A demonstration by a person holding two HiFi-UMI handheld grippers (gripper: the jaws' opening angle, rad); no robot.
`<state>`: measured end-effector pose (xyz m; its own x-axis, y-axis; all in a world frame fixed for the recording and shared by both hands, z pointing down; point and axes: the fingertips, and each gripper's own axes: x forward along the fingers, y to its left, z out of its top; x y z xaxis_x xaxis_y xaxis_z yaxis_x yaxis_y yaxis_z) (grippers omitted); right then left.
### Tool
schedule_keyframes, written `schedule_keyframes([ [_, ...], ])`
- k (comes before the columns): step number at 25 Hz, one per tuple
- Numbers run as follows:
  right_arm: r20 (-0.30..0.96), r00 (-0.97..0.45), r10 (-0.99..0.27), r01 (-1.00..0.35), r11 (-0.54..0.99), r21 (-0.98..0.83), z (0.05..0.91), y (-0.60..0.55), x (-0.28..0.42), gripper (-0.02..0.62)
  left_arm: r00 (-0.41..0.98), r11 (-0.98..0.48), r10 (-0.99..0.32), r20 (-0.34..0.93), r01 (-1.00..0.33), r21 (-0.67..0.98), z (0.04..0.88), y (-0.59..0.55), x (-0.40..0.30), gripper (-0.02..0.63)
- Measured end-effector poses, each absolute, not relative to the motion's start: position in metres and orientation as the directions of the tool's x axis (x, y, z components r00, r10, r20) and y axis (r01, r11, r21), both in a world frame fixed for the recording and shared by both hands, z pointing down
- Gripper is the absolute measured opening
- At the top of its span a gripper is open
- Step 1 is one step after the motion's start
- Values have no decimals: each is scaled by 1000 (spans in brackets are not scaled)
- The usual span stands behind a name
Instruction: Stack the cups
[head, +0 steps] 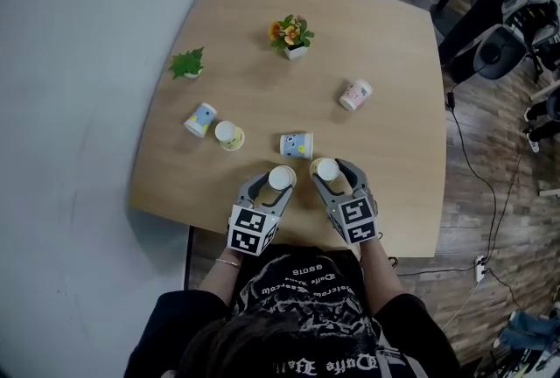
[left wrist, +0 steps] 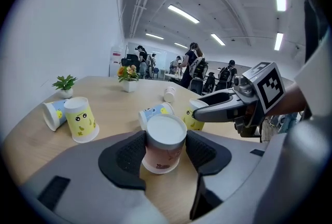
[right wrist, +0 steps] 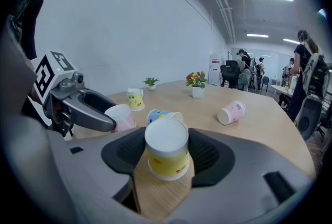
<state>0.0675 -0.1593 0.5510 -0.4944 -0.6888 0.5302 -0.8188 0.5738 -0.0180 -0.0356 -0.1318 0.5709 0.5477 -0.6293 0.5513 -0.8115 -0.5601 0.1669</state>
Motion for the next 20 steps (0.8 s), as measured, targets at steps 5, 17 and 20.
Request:
schedule_keyframes([
  [5, 535, -516, -669, -805, 592, -36, 554, -130, 57, 265, 598, -623, -589, 543, -764, 164, 568, -115, -28, 249],
  [17, 565, -525, -636, -790, 611, -46, 567, -88, 46, 265, 643, -695, -505, 576, -698, 170, 583, -87, -17, 249],
  [20, 574, -529, -625, -786, 615, -55, 572, -85, 45, 265, 639, -702, -496, 588, -693, 160, 585, -86, -17, 249],
])
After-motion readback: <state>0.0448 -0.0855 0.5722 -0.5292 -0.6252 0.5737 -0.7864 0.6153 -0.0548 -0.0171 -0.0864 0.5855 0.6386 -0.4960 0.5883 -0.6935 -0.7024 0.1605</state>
